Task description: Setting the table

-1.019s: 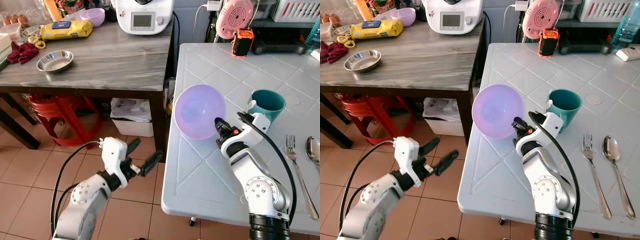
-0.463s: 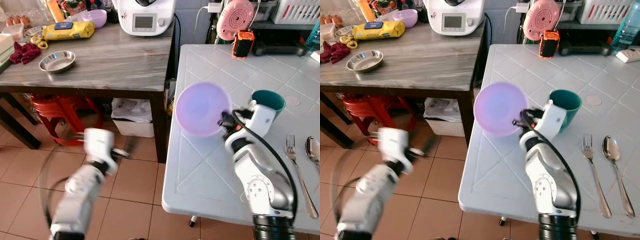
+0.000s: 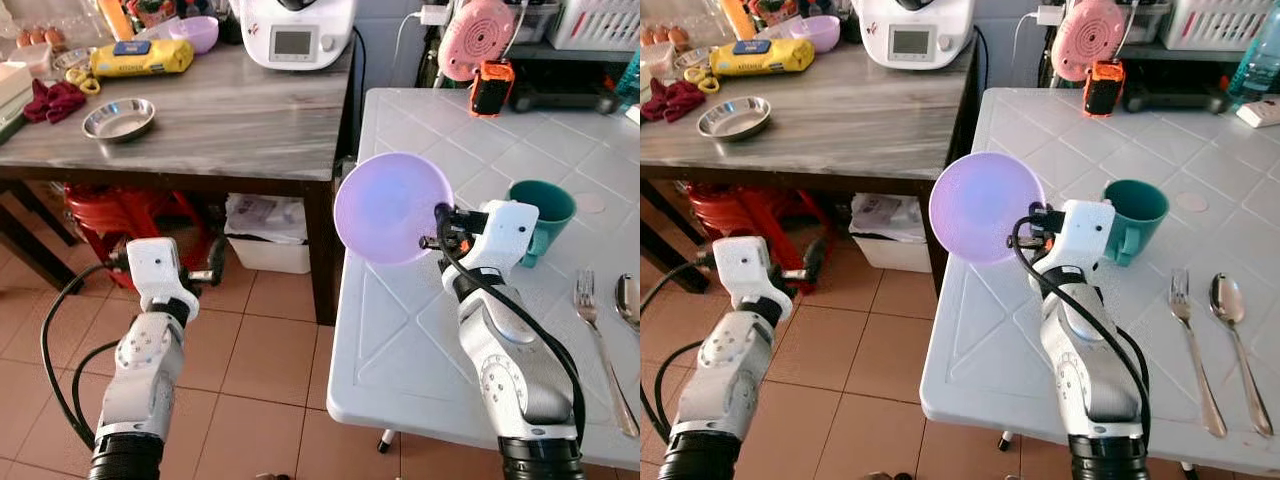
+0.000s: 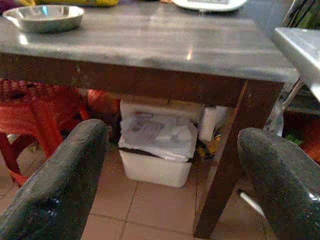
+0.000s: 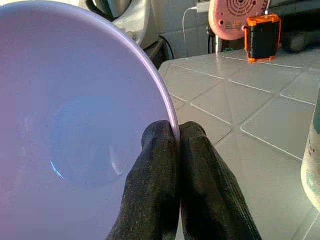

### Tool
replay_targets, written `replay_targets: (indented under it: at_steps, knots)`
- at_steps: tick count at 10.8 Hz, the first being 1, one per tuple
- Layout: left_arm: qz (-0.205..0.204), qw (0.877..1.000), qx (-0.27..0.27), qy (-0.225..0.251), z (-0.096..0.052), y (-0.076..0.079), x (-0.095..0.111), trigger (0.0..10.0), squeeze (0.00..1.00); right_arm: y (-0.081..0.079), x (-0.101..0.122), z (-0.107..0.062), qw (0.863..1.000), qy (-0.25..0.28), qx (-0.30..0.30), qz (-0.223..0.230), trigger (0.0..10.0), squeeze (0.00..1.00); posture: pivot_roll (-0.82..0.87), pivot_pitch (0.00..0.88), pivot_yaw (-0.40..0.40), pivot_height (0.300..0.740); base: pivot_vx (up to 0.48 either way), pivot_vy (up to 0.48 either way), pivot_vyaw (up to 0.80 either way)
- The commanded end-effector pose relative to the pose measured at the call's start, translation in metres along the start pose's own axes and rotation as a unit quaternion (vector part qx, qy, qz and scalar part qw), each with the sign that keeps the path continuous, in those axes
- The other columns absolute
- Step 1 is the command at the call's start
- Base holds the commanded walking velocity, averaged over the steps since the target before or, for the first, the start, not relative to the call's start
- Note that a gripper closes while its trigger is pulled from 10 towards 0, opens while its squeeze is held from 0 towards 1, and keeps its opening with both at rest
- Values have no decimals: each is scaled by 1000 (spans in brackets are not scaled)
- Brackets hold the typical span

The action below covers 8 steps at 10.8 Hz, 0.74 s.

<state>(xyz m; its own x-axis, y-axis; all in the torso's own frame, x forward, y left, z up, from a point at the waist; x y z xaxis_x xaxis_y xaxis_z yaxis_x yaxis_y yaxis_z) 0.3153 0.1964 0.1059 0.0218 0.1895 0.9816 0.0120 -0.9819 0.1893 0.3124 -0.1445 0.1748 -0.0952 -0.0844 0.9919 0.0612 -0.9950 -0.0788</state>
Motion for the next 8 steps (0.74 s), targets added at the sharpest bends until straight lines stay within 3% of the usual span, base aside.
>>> replay_targets:
  at_steps: [1,5,8]
  knots:
    - [8,1000,3,3,1,-4,2,10000,0,-3,2,-1,1000,9,5,0,10000,0,-42,92,71,740,0,0,-481]
    - [10,1000,-12,-3,0,2,-1,10000,0,-1,-1,-4,1000,8,3,5,10000,0,-40,89,74,740,0,0,-677]
    - [11,1000,-17,-2,0,3,-2,10000,0,-1,0,-3,1000,12,4,4,10000,0,-38,89,75,740,0,166,-146]
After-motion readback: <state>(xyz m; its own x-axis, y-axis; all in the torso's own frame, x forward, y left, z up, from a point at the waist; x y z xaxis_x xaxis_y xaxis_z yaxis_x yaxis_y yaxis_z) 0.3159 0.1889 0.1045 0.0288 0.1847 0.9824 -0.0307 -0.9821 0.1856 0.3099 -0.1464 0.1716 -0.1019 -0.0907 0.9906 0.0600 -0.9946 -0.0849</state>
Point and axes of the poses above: a point about 5 cm out from each wrist's last joint towards the gripper, its own z axis pointing out of the wrist towards the gripper, its own x axis along the axis of the wrist's last joint, y = z × x, the point moved 1 cm from there along z, pointing out of the wrist towards the gripper, and after that the axes turned 5 degrees about -z, right-handed, at the moved point
